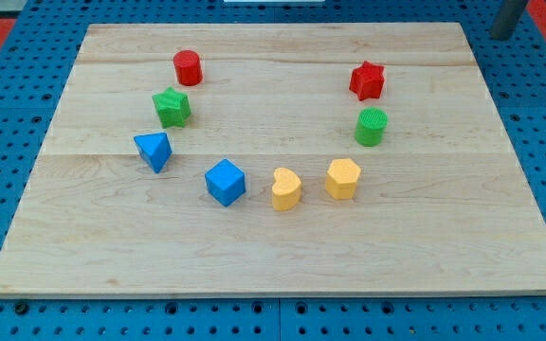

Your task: Keep green blocks in a vertical line

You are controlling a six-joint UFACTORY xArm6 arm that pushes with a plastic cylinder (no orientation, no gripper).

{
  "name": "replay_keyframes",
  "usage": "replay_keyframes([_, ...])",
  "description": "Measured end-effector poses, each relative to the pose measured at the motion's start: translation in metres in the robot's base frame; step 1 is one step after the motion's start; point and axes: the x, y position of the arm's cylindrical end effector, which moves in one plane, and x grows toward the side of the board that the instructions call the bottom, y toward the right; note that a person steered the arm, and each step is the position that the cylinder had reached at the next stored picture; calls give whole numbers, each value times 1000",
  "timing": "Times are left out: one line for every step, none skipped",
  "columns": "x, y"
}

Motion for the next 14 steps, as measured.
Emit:
replay_keyframes([0,0])
replay_keyframes([17,-14])
replay_keyframes([42,-71])
replay_keyframes([93,-104])
replay_keyframes([134,-138])
replay_keyframes([167,-155])
replay_keyframes([183,-171])
replay_keyframes([190,-219])
replay_keyframes([190,-294])
replay_keyframes([184,-339])
replay_keyframes([160,-344])
replay_keyframes([146,-375])
replay_keyframes([133,-364])
replay_keyframes([120,-374])
